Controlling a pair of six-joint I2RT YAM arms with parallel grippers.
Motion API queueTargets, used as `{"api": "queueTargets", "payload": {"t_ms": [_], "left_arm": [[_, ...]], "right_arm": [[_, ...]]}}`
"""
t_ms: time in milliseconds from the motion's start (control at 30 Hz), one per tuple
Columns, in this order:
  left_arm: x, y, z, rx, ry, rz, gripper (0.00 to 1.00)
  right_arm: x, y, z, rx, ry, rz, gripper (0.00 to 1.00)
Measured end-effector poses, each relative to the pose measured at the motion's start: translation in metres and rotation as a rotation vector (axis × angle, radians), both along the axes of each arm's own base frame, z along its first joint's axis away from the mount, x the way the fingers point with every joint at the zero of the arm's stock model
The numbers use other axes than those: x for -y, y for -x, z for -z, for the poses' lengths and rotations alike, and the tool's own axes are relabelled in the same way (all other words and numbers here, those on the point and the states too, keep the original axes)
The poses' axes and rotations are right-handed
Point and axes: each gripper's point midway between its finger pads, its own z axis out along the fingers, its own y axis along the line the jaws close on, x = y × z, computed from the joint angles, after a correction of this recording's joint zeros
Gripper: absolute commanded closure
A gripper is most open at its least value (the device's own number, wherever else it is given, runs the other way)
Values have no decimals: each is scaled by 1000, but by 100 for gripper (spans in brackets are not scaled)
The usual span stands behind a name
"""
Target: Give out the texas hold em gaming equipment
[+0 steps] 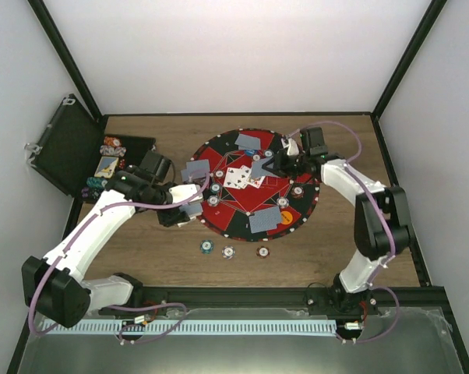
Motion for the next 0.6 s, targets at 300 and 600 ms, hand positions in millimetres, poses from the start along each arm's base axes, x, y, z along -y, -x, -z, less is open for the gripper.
{"api": "queueTargets", "payload": {"t_ms": [300,600], "left_arm": [[-33,-15,17,-11,-21,-99,92],[-74,-5,58,-72,-64,-192,92]], "right_arm": [[25,-47,93,-144,175,66,98],[32,-58,113,-155,244,76,65]]}}
